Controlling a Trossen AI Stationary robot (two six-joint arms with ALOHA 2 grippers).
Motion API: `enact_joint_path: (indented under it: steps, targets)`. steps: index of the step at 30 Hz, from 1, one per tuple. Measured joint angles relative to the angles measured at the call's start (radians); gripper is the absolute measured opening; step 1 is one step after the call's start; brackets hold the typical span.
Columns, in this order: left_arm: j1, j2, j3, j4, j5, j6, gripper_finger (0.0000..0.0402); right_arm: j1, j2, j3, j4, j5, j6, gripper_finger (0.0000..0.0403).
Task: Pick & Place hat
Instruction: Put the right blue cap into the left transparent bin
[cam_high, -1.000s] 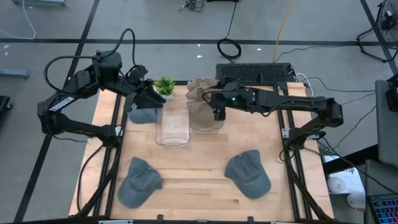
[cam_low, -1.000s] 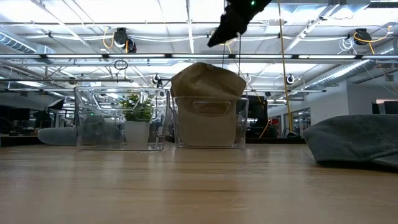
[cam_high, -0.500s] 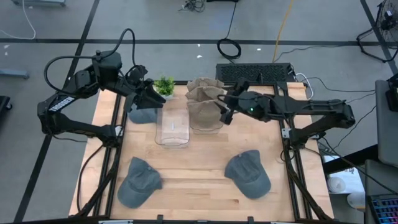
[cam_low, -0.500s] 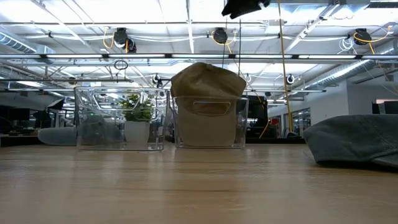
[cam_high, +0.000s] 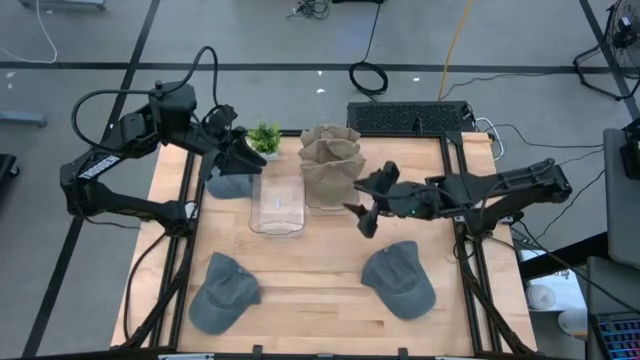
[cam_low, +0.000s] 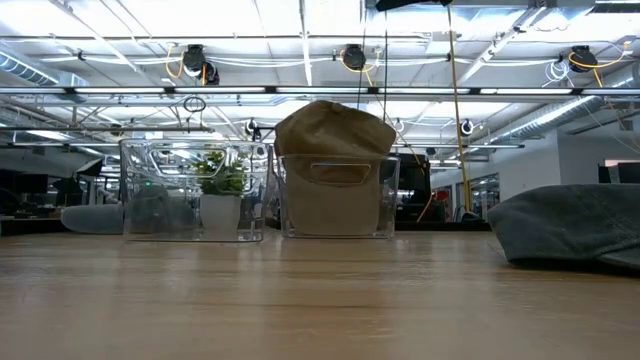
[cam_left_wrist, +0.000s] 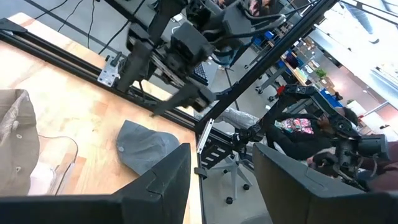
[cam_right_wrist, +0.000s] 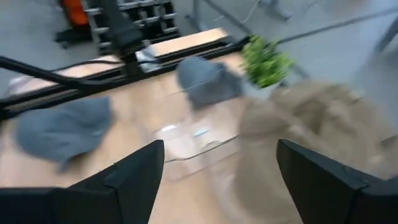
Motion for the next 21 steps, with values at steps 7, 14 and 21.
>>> enact_joint_path:
  steps: [7, 14, 21]
  targets:
    - [0.0, 0.0, 0.0, 0.0, 0.011, 0.0, 0.0182, 0.044, 0.0, 0.0, -0.084, -0.22, 0.186, 0.0298]
    - [0.0, 0.0, 0.0, -0.023, 0.011, 0.0, 0.0182, 0.083, 0.0, 0.0, -0.141, -0.337, 0.324, 0.0298]
    - [0.0, 0.0, 0.0, -0.049, 0.011, 0.0, 0.0182, 0.158, 0.0, 0.0, -0.219, -0.345, 0.424, 0.0297]
